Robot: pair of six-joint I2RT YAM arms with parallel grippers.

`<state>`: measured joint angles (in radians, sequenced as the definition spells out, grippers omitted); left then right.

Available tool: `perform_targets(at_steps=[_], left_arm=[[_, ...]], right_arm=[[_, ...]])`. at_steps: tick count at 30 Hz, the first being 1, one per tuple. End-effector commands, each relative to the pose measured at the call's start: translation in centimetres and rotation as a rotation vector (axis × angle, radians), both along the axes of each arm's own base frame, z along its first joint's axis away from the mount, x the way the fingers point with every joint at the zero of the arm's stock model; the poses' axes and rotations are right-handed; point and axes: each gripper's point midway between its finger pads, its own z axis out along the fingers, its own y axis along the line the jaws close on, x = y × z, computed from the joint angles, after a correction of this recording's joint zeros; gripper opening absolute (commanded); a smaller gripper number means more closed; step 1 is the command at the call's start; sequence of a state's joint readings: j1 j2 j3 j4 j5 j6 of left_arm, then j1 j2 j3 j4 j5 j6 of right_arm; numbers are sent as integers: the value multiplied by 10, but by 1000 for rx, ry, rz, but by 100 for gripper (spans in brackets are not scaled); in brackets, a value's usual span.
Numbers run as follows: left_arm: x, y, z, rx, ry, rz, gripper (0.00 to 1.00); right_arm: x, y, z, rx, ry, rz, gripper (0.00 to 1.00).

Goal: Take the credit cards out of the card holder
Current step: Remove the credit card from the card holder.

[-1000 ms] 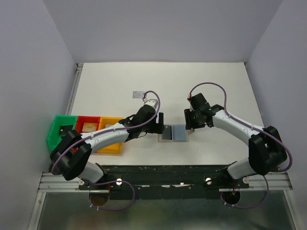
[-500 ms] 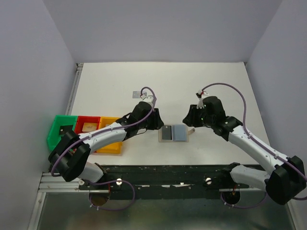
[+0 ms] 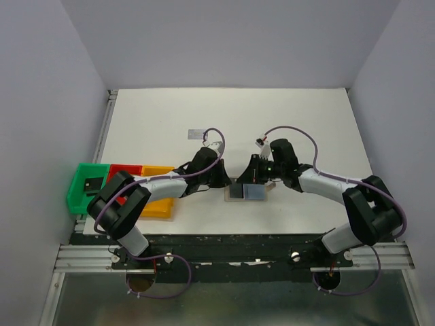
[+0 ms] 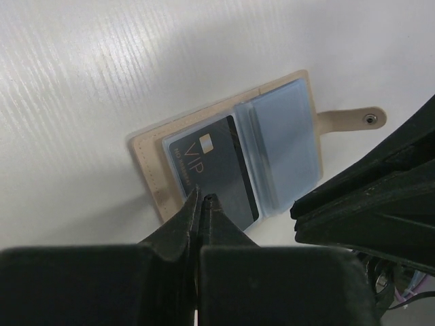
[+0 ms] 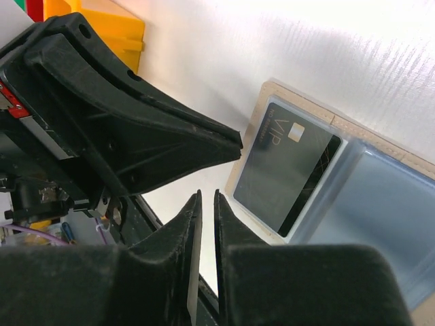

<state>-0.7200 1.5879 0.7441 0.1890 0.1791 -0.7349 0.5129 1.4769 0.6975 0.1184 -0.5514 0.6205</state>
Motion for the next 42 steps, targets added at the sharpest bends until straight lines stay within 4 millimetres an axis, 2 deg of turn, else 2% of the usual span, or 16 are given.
perform_targets(at_steps=[1,4,18,24,34,42], left_arm=[[1,-8,-4,-18,24,-14,0],[1,-7,-11,2,46,-15,0],[1,8,-33,103,91,31,0],[-2,12,-40,131,111,39,0],[-3,15,-42,139,117,47,0],[-5,17,-44,138,124,56,0]], right_arm=[[-3,7,-6,49,15,36,22],[-4,2,-19,6,42,25,26],[-3,-23,-60,-156,117,-73,27],[-3,-28,-68,-182,134,-85,28],[-3,-32,-72,-193,135,-92,32],[-5,-27,-73,-172,145,-70,32]])
